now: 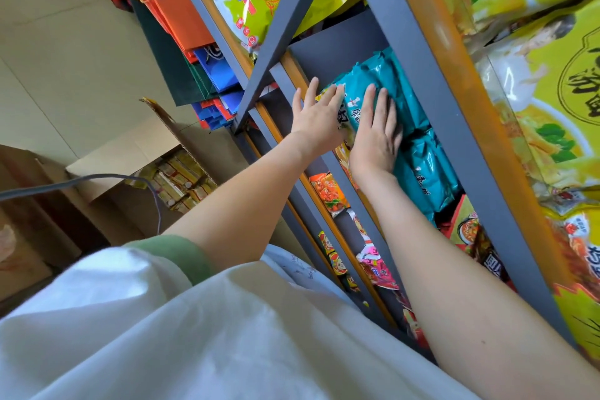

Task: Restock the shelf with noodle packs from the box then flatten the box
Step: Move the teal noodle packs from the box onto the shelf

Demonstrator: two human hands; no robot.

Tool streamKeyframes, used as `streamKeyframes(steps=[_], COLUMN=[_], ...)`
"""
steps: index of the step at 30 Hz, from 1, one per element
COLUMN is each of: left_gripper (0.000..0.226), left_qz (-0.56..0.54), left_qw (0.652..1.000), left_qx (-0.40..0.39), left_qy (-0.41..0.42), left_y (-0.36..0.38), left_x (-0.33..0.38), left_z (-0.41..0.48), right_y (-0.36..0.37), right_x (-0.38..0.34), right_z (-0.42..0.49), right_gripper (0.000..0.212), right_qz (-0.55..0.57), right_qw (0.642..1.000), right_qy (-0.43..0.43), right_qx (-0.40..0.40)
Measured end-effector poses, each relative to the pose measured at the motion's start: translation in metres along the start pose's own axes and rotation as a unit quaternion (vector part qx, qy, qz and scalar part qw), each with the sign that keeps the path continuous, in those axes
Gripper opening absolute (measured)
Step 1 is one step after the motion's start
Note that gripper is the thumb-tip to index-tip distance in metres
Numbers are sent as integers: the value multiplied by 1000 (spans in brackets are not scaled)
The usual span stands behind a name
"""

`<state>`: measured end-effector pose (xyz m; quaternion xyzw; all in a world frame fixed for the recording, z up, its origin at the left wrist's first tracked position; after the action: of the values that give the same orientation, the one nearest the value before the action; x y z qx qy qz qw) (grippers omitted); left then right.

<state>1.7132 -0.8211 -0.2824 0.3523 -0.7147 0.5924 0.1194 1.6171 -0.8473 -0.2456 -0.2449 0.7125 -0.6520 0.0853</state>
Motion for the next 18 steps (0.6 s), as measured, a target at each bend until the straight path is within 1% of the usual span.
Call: streamKeyframes(steps=[5, 7, 9, 12, 15, 18], left_gripper=[73, 73, 76, 81, 81, 80], left_qz=[-3, -21, -48, -62, -62, -58], left_qw=[999, 999, 998, 996, 996, 995], left_qx=[-21, -3, 30, 64, 67, 76], left_qy=[27, 36, 36, 23, 5, -29], left_y=[-9, -15, -23, -30, -29, -30], left_x=[-2, -6, -17, -40, -62, -88], left_z=[-5, -11, -19, -38, -58, -78], right_y=[-4, -11, -19, -25, -27, -27], right_x=[-1, -3, -8, -21, -46, -81], right_z=[-6, -9, -15, -21, -26, -36], right_gripper=[91, 91, 88, 86, 81, 82], right_qz=[-12, -7, -9, 6, 30, 37], right_qw=[1000, 1000, 998, 996, 994, 988], right_qy=[-9, -22, -50, -72, -91, -134], right_qx=[-6, 2, 28, 55, 60, 72])
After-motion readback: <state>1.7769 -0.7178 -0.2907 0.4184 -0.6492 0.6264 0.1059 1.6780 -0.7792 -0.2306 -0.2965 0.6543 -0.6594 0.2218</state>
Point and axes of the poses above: each hand's wrist, its own z-axis towards the middle knuckle, its own y-axis out of the palm, x = y × z, the point moved 7 cm from there along z, towards the middle knuckle, and after that the axes turned 4 degrees about -x, right-handed, at the moved point
